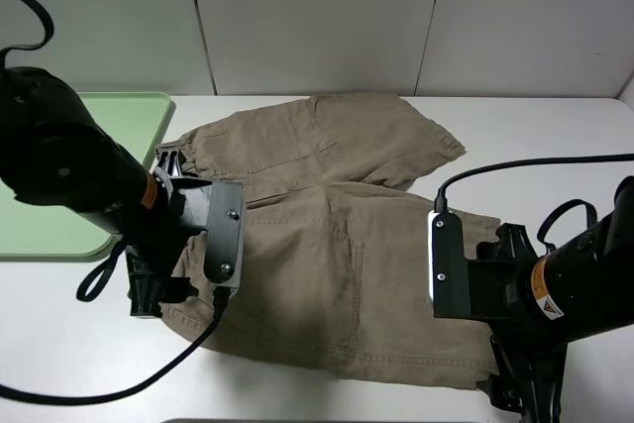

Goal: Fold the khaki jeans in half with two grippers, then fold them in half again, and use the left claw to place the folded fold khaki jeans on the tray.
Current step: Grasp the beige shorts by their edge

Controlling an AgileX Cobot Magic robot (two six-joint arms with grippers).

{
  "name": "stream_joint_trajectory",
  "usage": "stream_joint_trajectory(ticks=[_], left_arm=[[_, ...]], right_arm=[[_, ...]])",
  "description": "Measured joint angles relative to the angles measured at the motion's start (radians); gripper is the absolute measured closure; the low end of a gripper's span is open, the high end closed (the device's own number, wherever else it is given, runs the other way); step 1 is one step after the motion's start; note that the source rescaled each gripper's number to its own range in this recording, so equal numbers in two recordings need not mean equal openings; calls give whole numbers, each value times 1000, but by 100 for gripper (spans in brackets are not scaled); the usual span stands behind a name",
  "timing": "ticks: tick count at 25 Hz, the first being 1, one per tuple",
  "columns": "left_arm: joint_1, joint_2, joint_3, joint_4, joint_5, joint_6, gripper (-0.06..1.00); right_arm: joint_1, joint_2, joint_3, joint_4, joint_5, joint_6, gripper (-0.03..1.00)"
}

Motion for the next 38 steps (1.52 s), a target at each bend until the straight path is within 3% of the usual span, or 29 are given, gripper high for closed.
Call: stream_joint_trajectory(ticks=[7,11,19,33,38], left_arm=[[30,-6,16,14,203,80,8],[58,-10,39,32,228,101,8],[61,-10,137,51,108,186,10],[131,-9,145,52,-35,191,11],[133,75,145,52,-67,191,11]], right_arm=[[0,0,0,33,5,-28,-3],[0,0,0,62,7,-69,-3],[0,0,0,75,7,-79,-3],[0,0,1,103,-24,-82,-3],[0,0,1,64,-18,-83,-3]])
